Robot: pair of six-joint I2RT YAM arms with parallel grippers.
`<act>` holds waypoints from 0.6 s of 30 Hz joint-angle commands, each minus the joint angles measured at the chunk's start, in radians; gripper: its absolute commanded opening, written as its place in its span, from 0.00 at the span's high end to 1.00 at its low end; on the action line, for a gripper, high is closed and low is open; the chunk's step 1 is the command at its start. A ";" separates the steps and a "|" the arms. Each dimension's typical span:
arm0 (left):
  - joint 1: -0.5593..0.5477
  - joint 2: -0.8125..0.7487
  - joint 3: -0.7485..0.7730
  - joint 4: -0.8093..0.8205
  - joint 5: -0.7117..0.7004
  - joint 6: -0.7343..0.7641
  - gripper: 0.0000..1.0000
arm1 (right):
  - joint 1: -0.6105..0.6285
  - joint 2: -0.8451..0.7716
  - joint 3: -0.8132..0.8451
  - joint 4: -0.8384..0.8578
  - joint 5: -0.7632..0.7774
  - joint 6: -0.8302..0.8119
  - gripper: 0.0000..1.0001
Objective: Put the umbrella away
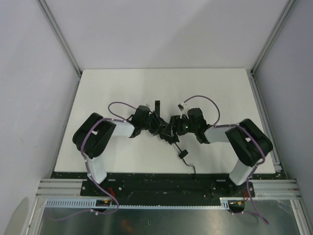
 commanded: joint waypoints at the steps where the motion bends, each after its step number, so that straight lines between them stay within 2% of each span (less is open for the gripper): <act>1: -0.001 0.029 -0.046 -0.282 -0.091 0.043 1.00 | 0.039 -0.139 0.076 -0.270 0.225 -0.196 0.09; 3: -0.001 0.024 -0.041 -0.296 -0.090 0.038 1.00 | 0.090 -0.162 0.112 -0.348 0.316 -0.278 0.03; 6: -0.002 0.023 -0.029 -0.322 -0.090 0.034 1.00 | 0.160 -0.151 0.175 -0.418 0.431 -0.366 0.01; 9: -0.002 0.024 -0.016 -0.337 -0.098 0.036 1.00 | 0.212 -0.110 0.235 -0.464 0.530 -0.412 0.01; 18: -0.004 0.014 0.002 -0.394 -0.101 0.028 1.00 | 0.300 0.033 0.304 -0.489 0.665 -0.471 0.04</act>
